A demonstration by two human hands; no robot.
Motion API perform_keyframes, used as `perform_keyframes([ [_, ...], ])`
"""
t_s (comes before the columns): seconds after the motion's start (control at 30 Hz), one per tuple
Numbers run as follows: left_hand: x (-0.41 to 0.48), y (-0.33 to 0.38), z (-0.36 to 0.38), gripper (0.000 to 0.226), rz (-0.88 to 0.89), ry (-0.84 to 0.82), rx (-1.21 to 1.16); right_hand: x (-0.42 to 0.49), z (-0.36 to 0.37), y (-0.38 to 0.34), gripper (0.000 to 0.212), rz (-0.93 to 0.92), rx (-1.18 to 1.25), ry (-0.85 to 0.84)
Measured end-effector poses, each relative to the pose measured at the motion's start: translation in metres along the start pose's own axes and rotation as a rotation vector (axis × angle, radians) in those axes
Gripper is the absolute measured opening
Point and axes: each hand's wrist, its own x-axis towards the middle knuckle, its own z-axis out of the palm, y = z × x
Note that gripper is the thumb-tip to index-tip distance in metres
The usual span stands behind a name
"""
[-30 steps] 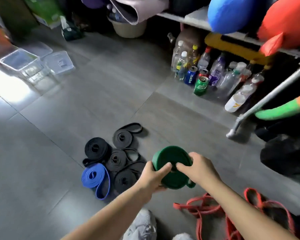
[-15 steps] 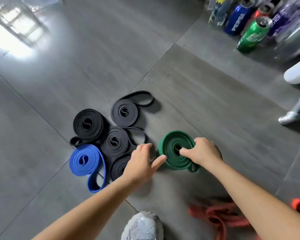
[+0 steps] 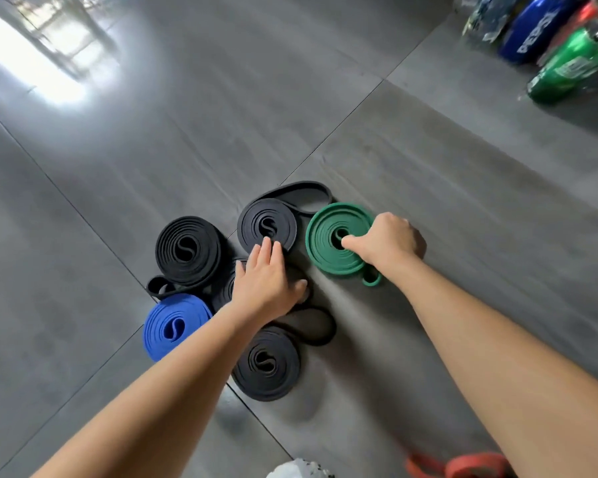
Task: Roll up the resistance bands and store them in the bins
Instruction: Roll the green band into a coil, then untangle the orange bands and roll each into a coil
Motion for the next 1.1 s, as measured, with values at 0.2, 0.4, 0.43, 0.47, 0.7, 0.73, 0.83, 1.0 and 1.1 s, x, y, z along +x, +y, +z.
perform_keyframes([
  [0.2, -0.001, -0.006, 0.001, 0.093, 0.019, -0.021, 0.016, 0.0, 0.007, -0.007, 0.041, -0.048, -0.07, 0.022],
  [0.4, -0.002, -0.002, -0.003, 0.096, 0.033, -0.027, -0.024, -0.008, 0.018, -0.018, 0.04, -0.07, -0.044, -0.008],
  [0.43, -0.002, -0.002, -0.002, 0.094, 0.034, -0.035, -0.01, -0.008, 0.017, -0.016, 0.042, -0.088, -0.037, -0.009],
  [0.47, -0.002, -0.002, -0.002, 0.093, 0.028, -0.039, -0.007, -0.008, 0.016, -0.011, 0.044, -0.11, -0.02, -0.026],
  [0.7, -0.007, 0.01, 0.005, 0.082, -0.055, 0.044, -0.123, -0.009, 0.019, 0.033, 0.032, -0.107, 0.346, -0.215],
  [0.73, -0.011, 0.014, 0.007, 0.082, -0.067, 0.06, -0.134, -0.012, 0.019, 0.039, 0.031, -0.105, 0.35, -0.201],
  [0.83, -0.027, 0.029, 0.017, 0.085, -0.06, 0.142, -0.156, -0.02, 0.02, 0.06, 0.051, -0.062, 0.316, -0.173],
  [1.0, -0.061, 0.056, 0.026, 0.088, 0.094, 0.185, -0.141, -0.05, 0.018, 0.117, 0.056, -0.03, 0.201, -0.261],
  [1.1, -0.083, 0.075, 0.032, 0.085, 0.257, 0.104, -0.098, -0.088, 0.012, 0.168, 0.052, -0.042, 0.031, -0.302],
])
